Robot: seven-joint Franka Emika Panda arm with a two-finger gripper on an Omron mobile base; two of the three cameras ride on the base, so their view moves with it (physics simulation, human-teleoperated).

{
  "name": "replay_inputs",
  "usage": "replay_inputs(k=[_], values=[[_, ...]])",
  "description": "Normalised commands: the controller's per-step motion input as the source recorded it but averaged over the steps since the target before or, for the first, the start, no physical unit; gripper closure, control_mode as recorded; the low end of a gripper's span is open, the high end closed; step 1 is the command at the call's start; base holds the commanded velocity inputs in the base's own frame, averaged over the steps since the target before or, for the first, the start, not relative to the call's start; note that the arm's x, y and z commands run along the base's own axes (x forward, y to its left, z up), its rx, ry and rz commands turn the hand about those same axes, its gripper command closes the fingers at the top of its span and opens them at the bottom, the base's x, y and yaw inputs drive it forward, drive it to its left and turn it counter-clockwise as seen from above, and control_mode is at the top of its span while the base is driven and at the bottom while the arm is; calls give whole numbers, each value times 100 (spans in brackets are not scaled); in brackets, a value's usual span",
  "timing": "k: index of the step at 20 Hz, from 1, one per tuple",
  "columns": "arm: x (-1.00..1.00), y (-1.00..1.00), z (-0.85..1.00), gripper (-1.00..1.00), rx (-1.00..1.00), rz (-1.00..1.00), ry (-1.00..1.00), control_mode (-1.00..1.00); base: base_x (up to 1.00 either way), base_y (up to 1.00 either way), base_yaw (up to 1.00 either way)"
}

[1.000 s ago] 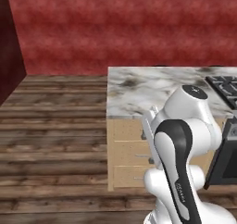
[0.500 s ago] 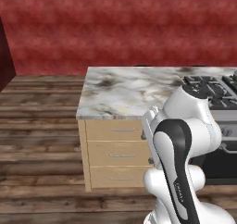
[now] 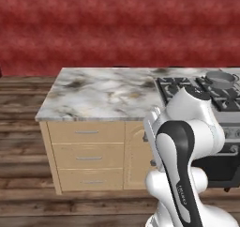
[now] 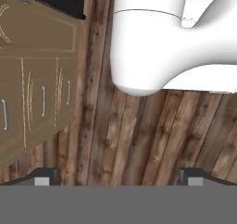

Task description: Move the pot and pan from the stove into the sink.

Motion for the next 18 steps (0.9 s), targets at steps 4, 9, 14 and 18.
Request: replay_inputs(k=[4,9,14,18], values=[[0,0,0,-100,0,0,0,100,0,-87,0],[0,0,0,-100,0,0,0,100,0,-88,0],[0,0,0,-100,0,0,0,100,0,-90,0],[0,0,0,-100,0,0,0,100,0,-89,0]])
